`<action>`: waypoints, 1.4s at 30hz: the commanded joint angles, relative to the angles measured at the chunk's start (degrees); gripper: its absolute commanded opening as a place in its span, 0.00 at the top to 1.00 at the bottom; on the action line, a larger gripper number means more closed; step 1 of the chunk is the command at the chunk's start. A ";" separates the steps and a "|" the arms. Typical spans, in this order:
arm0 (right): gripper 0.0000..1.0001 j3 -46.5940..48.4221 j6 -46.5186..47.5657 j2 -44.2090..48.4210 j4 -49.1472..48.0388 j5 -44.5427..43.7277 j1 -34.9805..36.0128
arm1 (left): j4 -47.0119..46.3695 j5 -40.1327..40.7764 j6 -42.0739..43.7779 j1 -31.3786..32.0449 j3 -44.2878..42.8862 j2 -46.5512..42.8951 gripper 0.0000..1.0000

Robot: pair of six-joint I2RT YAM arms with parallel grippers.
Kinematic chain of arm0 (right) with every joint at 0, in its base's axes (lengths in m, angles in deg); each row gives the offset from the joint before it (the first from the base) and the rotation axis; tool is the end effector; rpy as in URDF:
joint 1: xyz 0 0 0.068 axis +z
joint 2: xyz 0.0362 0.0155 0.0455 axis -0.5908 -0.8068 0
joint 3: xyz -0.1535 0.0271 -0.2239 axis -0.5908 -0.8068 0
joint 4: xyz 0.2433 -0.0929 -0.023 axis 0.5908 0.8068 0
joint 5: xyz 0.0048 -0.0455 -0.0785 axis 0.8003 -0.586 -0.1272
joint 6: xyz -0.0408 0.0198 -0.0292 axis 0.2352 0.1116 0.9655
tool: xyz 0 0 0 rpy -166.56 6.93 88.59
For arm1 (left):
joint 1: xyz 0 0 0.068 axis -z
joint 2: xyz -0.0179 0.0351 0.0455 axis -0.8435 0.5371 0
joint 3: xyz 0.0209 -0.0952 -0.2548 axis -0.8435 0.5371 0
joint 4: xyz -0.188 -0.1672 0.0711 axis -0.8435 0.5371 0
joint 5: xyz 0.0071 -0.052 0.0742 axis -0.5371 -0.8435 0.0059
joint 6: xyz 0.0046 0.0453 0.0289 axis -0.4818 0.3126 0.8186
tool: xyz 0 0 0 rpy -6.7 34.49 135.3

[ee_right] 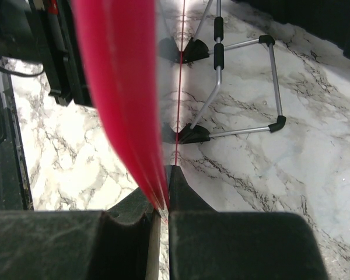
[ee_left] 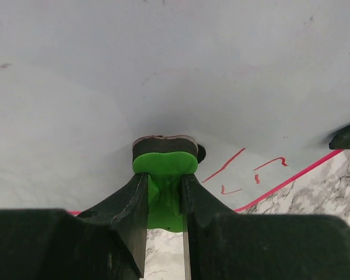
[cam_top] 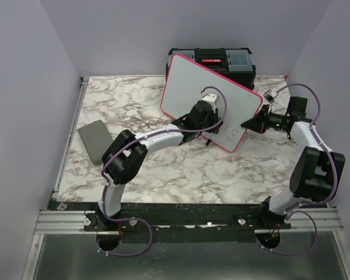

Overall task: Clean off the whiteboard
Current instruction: Erase the whiteboard at the whiteboard stand.

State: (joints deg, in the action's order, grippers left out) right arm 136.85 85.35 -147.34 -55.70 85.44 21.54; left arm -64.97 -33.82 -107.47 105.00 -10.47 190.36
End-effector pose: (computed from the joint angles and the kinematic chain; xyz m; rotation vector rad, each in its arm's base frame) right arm 0.3102 -0.0462 0.2422 -0.6972 1.8198 1.0431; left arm 0.3216 -0.3496 0.2343 0.3479 2.0787 -0.7971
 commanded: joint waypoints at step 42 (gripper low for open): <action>0.99 0.42 -1.40 0.75 6.66 6.72 1.66 | -2.53 -4.30 -2.22 -5.57 -19.25 4.52 1.00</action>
State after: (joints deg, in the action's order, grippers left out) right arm 136.96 85.42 -147.34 -56.09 85.07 21.71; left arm -53.15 -38.95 -109.63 98.24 -23.87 191.80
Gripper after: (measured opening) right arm 0.070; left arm 0.218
